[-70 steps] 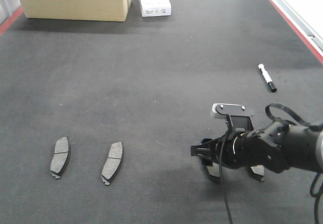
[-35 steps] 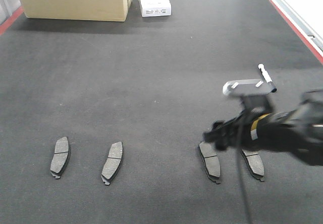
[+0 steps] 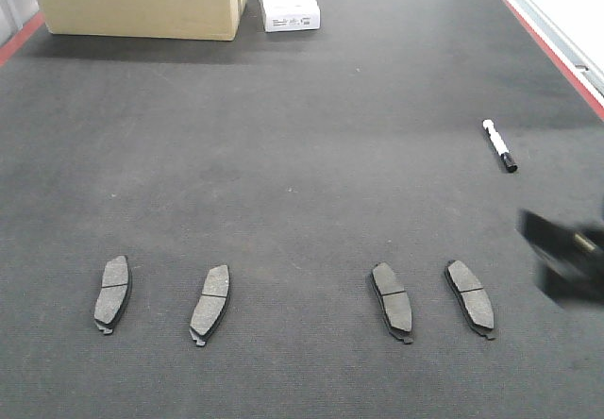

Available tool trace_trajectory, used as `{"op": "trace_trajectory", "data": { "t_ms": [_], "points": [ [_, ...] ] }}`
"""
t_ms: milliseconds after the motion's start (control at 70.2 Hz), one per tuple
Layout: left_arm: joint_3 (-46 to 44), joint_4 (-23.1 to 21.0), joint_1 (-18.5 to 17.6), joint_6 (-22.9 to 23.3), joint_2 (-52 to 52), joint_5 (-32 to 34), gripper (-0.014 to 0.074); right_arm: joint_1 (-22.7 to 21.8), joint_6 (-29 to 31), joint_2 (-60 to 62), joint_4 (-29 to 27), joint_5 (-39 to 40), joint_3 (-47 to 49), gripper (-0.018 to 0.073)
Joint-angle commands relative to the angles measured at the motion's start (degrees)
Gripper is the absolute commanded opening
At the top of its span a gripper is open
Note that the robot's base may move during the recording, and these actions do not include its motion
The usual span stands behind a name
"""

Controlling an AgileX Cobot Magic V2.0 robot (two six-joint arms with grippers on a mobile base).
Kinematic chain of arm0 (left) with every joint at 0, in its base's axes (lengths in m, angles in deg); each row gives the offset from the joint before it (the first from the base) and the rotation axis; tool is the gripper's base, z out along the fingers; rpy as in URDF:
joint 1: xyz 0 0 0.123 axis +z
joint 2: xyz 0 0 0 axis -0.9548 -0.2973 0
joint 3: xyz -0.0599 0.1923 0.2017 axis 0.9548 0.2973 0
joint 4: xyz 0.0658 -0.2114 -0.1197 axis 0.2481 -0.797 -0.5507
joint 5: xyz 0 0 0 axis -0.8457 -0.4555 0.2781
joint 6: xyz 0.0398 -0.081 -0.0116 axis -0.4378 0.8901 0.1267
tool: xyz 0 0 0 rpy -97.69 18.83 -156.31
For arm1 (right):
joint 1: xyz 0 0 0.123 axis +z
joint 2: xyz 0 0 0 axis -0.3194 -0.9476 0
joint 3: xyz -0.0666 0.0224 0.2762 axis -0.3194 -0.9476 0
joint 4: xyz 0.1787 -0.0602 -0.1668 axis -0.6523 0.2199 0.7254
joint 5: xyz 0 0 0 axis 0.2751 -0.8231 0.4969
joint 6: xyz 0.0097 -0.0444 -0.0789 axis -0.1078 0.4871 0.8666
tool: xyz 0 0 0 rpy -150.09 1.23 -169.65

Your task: Move and align brake pads A on conveyor

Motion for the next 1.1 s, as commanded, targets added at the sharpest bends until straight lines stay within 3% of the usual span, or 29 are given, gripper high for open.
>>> {"op": "trace_trajectory", "data": {
  "t_ms": [0, 413, 798, 898, 1083],
  "points": [
    [-1.54, 0.44, -0.27, 0.62, -0.65, 3.83, 0.0463, -0.18, 0.71, 7.46, 1.74, 3.10, -1.90, 0.0557],
    [-1.54, 0.44, -0.27, 0.62, -0.65, 3.89, 0.0463, -0.18, 3.19, 29.94, 0.51, 2.00, -11.11, 0.0557],
    [-1.54, 0.40, -0.27, 0.62, -0.65, 4.23, 0.0449, -0.18, 3.01, 31.54, 0.67, 0.35, -11.11, 0.0552],
    [-1.54, 0.40, -0.27, 0.62, -0.65, 4.23, 0.0367, -0.18, 3.16, 31.54, 0.67, -0.19, -11.11, 0.0484],
    [-1.54, 0.40, -0.27, 0.62, -0.65, 4.23, 0.0040, -0.18, 3.16, 31.54, 0.67, -0.74, -11.11, 0.0139]
  ]
}}
